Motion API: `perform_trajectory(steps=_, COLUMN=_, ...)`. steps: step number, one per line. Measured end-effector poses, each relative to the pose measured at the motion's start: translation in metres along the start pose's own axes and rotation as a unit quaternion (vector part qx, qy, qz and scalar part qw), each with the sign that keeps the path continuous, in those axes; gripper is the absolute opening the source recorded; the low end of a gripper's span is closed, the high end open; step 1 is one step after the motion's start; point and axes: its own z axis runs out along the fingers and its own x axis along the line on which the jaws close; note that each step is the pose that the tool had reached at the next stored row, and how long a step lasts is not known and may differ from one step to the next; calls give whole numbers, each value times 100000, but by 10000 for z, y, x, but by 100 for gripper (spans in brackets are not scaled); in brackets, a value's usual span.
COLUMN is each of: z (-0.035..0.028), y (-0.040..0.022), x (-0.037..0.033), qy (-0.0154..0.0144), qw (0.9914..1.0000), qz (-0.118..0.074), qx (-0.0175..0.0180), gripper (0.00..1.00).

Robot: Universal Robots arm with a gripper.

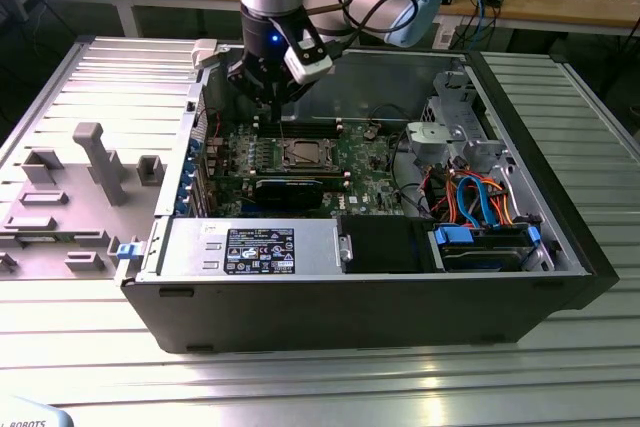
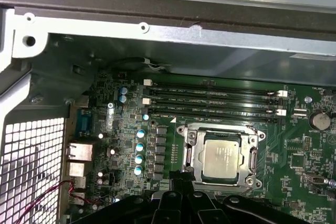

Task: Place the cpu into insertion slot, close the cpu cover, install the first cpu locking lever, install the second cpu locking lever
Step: 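Install the first cpu locking lever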

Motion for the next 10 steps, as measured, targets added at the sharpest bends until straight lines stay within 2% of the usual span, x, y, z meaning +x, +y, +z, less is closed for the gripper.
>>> perform_trajectory(steps=2, z=4, y=0, x=1, qy=27, qw=99996, qz=-943, qx=-6, gripper=11)
perform_trajectory(steps=10, z=6, y=0, x=5, qy=21, qw=99995, qz=-964, qx=-15, gripper=11)
